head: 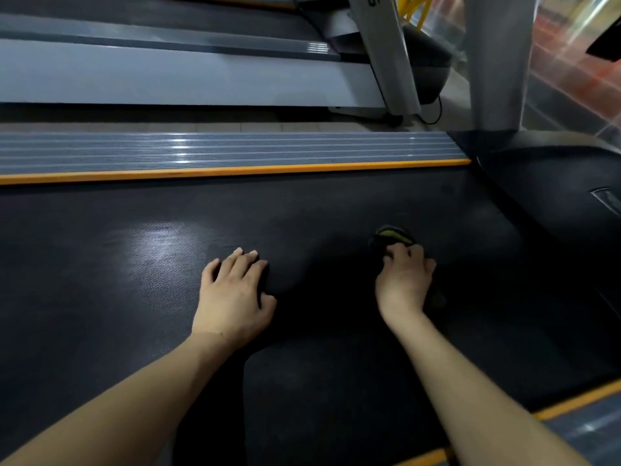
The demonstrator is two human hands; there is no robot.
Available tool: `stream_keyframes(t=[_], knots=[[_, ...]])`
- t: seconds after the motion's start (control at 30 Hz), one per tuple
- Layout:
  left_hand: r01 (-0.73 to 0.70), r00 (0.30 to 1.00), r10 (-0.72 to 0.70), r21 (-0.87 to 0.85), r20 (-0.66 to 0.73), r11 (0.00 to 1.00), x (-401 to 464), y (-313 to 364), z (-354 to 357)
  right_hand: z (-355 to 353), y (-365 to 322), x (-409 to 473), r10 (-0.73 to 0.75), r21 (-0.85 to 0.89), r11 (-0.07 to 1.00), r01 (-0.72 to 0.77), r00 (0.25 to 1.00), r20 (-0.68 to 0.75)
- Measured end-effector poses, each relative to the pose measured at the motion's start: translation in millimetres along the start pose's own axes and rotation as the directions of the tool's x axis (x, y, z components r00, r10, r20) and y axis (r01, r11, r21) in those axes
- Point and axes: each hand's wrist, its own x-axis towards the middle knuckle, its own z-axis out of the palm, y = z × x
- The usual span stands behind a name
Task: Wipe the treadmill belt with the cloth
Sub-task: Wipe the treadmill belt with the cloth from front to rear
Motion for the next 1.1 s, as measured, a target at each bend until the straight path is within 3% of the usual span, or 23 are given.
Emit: stream_keyframes(t=[0.07, 0.13, 0.2, 0.27, 0.33, 0.43, 0.5, 0.53, 0.6, 0.7, 0.77, 0.8, 0.87, 0.93, 1.0, 1.07, 1.1], knots=[[0.006, 1.0, -0.006, -0.003, -0.001, 1.0, 0, -1, 1, 2, -47, -24, -0.128, 0.06, 0.99, 0.129, 0.992, -0.008], [0.003, 1.0, -0.003, 0.003, -0.005, 1.0, 0, -1, 1, 5, -80, -60, -0.382, 0.164, 0.911, 0.379, 0.924, -0.013], [-0.001, 1.0, 0.001, 0.005, -0.012, 1.0, 0, -2, 1, -1, -78, -70, -0.589, 0.283, 0.771, 0.57, 0.808, -0.023], [-0.006, 1.0, 0.006, 0.005, -0.025, 1.0, -1, -1, 1, -7, -43, -52, -0.652, 0.269, 0.726, 0.633, 0.758, -0.024], [-0.006, 1.0, 0.006, 0.002, -0.027, 1.0, -1, -1, 1, -6, 5, -23, -0.554, 0.179, 0.814, 0.553, 0.831, -0.047], [0.003, 1.0, -0.003, 0.002, -0.021, 1.0, 0, 0, 2, -10, 45, 7, -0.155, 0.11, 0.981, 0.158, 0.987, -0.033], [0.005, 1.0, -0.005, 0.003, -0.024, 1.0, 0, 0, 3, -3, 20, -2, 0.023, 0.009, 1.0, -0.023, 0.999, -0.036], [0.005, 1.0, -0.005, 0.002, -0.026, 1.0, 0, 0, 3, -2, -2, -12, 0.005, -0.013, 1.0, -0.005, 1.0, -0.026], [-0.001, 0.999, 0.001, -0.001, -0.035, 1.0, 0, -1, 4, 2, -47, -43, -0.194, 0.086, 0.977, 0.197, 0.98, -0.04], [-0.003, 0.999, 0.003, -0.009, -0.054, 1.0, 0, -1, 4, -7, -63, -87, -0.566, 0.307, 0.778, 0.548, 0.823, -0.034], [-0.002, 0.998, 0.001, -0.016, -0.057, 1.0, 0, 0, 3, -12, -35, -73, -0.671, 0.355, 0.681, 0.641, 0.74, -0.049], [0.001, 0.998, -0.002, -0.02, -0.061, 1.0, -1, 0, 3, -10, -15, -62, -0.67, 0.319, 0.692, 0.647, 0.741, -0.047], [0.0, 0.998, -0.002, -0.026, -0.067, 1.0, -1, -1, 5, -8, 31, -32, -0.516, 0.228, 0.821, 0.524, 0.851, -0.098], [-0.013, 0.996, 0.01, -0.031, -0.085, 0.999, -2, 0, 5, -12, 60, -15, -0.252, 0.19, 0.944, 0.27, 0.961, -0.114], [-0.032, 0.994, 0.029, -0.03, -0.106, 0.999, -2, 1, 3, -10, 48, -16, -0.007, 0.14, 0.99, 0.022, 0.994, -0.109], [-0.043, 0.994, 0.039, -0.029, -0.106, 0.999, -2, 0, 1, -8, 5, -33, 0.04, 0.124, 0.992, -0.029, 0.996, -0.083], [-0.053, 0.994, 0.05, -0.031, -0.093, 0.998, -3, 0, -1, -7, -18, -47, -0.027, 0.156, 0.987, 0.041, 0.996, -0.09]])
